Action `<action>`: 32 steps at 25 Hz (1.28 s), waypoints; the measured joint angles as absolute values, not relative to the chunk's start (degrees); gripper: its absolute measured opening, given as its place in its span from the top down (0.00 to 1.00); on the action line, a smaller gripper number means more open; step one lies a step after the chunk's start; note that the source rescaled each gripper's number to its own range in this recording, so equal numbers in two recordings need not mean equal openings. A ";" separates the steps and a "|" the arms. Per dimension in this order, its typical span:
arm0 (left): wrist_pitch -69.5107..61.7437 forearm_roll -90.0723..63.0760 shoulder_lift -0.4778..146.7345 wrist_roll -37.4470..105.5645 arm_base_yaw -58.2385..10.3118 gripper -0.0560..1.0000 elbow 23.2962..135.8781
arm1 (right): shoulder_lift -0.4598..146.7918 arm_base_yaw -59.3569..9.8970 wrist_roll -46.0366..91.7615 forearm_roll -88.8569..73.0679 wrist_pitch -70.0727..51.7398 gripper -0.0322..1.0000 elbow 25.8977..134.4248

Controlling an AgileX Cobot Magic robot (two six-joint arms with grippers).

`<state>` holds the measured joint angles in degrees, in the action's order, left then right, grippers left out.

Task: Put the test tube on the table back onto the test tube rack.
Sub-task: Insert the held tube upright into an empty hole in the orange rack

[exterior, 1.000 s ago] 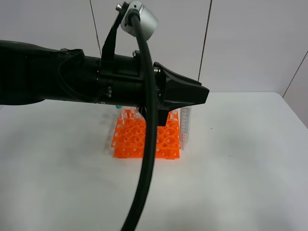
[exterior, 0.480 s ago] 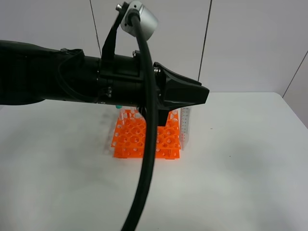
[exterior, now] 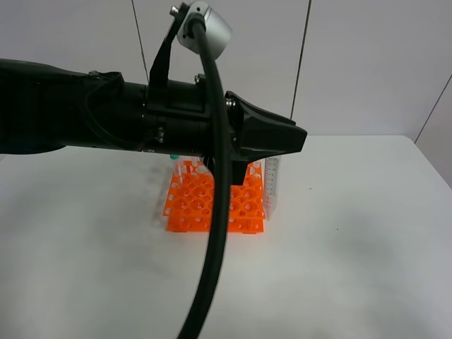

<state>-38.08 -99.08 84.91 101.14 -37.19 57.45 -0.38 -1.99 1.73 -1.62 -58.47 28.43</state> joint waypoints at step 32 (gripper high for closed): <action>-20.00 -91.08 84.91 95.81 -39.86 0.95 59.30 | -0.38 -1.99 0.00 -5.05 -58.47 0.97 28.43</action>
<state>-20.00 -91.08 84.91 95.81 -39.86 59.30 -0.38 -1.99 0.00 -5.05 -58.47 28.43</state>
